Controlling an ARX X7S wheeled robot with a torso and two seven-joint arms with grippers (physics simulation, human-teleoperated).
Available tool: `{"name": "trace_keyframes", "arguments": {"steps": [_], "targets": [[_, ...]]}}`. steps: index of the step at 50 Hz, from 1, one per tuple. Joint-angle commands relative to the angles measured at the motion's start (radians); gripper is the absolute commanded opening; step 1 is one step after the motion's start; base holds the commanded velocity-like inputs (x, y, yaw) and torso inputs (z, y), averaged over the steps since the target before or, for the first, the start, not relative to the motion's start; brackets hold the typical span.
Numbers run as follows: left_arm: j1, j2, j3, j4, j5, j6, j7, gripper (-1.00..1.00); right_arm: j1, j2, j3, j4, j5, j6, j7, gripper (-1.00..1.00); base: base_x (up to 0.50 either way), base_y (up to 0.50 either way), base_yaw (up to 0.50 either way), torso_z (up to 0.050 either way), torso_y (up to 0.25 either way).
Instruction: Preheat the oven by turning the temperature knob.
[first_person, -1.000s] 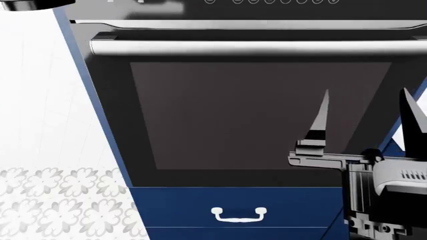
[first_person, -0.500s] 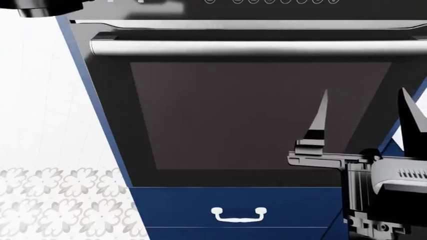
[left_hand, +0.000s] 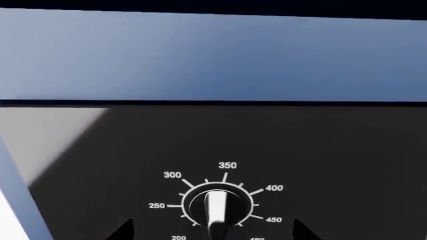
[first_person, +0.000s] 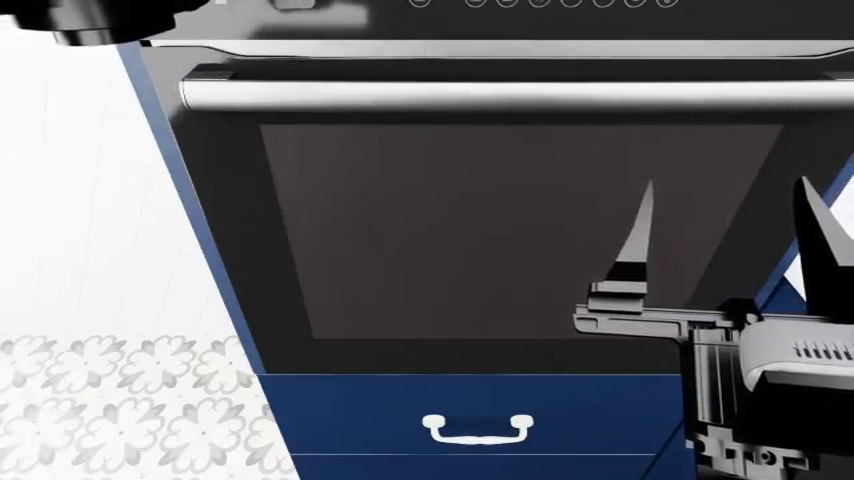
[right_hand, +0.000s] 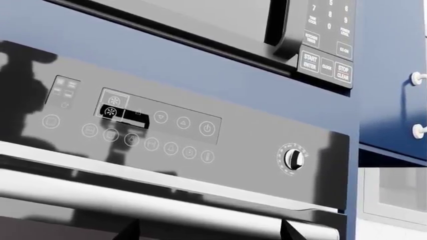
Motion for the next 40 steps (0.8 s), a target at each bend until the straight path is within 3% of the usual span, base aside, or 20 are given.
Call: {"name": "trace_keyframes", "arguments": {"steps": [1, 40], "targets": [[0.003, 0.005, 0.019, -0.021, 0.028, 0.023, 0.032, 1.00, -0.002, 0.004, -0.001, 0.000, 0.003, -0.002, 0.004, 1.00, 0.00, 0.00, 0.00, 0.000, 0.000], [0.053, 0.007, 0.031, -0.008, 0.060, 0.094, 0.064, 1.00, 0.001, 0.021, -0.015, 0.008, -0.004, -0.002, 0.018, 1.00, 0.00, 0.00, 0.00, 0.000, 0.000]]}}
